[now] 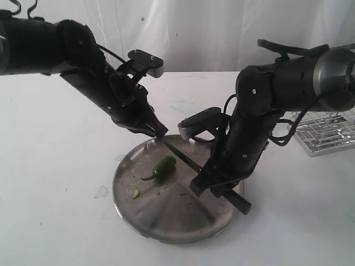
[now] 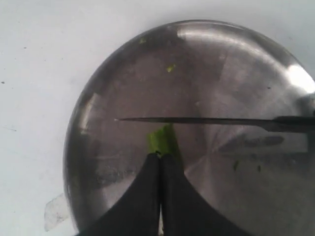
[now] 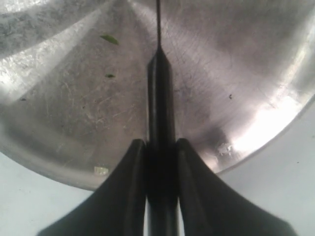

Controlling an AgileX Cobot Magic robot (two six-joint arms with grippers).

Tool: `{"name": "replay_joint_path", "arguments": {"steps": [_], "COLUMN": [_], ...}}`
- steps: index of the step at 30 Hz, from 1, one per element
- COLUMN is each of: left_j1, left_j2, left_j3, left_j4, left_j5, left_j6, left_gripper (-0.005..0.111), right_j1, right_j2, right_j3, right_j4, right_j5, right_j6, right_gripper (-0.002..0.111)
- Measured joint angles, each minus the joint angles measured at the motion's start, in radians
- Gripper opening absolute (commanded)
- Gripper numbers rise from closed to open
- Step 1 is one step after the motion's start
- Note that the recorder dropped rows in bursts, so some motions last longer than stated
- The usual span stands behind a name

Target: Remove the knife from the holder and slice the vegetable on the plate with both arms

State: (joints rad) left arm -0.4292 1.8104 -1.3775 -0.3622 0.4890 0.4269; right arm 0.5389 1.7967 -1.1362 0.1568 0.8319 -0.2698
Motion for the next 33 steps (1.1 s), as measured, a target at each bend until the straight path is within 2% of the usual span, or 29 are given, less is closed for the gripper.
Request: {"name": "replay_joint_path", "arguments": {"steps": [4,9,22,33], "left_j1": [0.000,0.000,0.000,0.000], "left_j2": [0.008,0.008,0.104,0.108], "left_j3": [0.048,0.052,0.053,0.053], "left_j4": [-0.049,-0.063,-0.063,-0.065], "left_j5": [-0.119,-0.192,-0.232,-0.270], "left_j6": [0.036,0.060,0.083,0.083], "left_gripper": [0.000,0.000,0.000,0.000], "right_j1": [0.018,0.054,0.057,0.057], "right_j2": [0.001,0.032,0.035,0.037], "right_j3": [0.000,-0.005,-0.011,-0.011], "right_j4": [-0.002,-0.056,-0.102,-0.102], "right_j5": [-0.014,-0.023,-0.031,-0.035], "right_j6": [-0.006,0.018,0.062,0.064], "right_gripper": [0.000,0.000,0.000,0.000]}}
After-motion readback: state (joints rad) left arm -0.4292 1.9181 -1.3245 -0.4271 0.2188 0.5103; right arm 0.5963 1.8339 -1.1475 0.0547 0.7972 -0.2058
